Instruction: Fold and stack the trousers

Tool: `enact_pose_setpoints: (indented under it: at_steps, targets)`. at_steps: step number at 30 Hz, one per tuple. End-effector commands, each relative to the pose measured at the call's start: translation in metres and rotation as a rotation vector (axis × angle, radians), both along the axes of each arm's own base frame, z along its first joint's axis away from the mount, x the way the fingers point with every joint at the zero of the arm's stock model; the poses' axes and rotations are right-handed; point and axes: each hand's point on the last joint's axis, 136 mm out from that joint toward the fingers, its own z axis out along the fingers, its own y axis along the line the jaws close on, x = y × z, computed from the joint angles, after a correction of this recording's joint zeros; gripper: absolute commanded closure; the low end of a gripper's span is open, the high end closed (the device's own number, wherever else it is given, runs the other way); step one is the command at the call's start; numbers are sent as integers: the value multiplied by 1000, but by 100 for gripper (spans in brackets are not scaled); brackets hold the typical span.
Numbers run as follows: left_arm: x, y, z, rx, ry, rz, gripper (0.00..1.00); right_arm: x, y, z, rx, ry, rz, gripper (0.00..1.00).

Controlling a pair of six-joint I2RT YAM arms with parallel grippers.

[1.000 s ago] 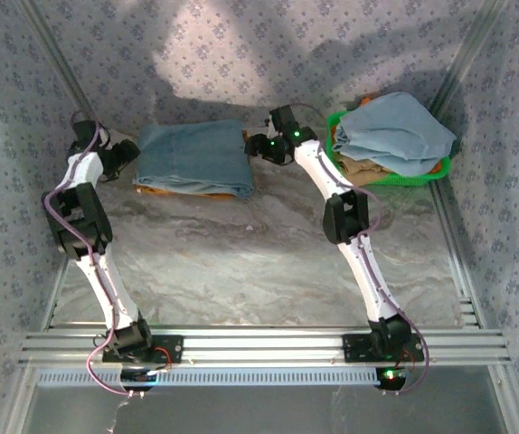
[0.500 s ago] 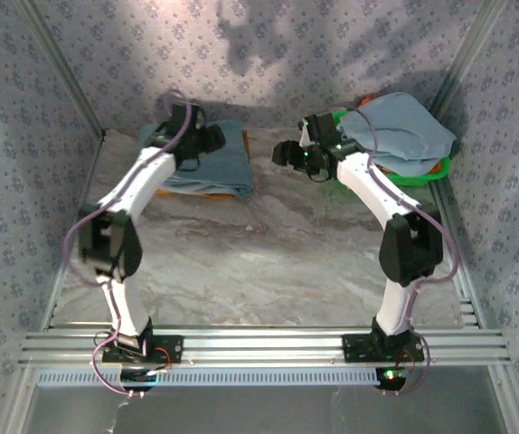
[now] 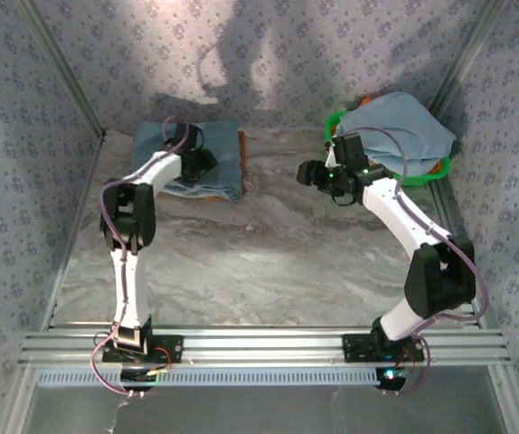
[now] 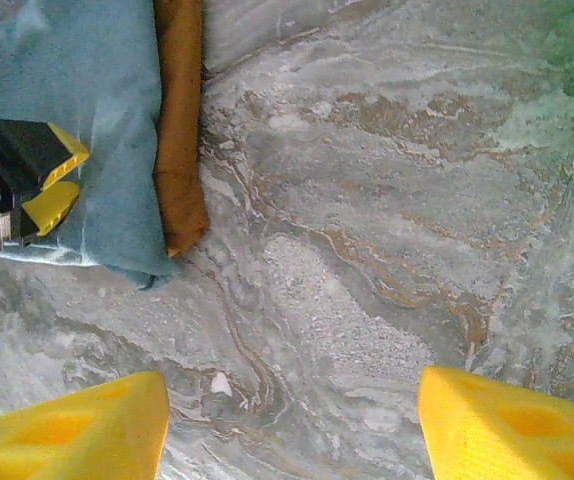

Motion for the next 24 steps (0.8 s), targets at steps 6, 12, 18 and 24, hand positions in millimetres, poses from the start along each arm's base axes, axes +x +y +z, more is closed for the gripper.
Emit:
enact_pose_setpoints:
  at_steps: [6, 12, 18, 24]
  targets:
    - [-7, 124, -50, 40, 159, 112, 37, -1, 1, 7, 8, -11, 7, 31]
    - [15, 133, -48, 4, 115, 201, 37, -2, 1, 3, 2, 4, 9, 32]
    - [2, 84, -7, 7, 36, 110, 35, -6, -4, 11, -14, -10, 4, 32]
    - [-40, 71, 26, 2, -22, 103, 29, -9, -6, 16, -27, -23, 16, 32]
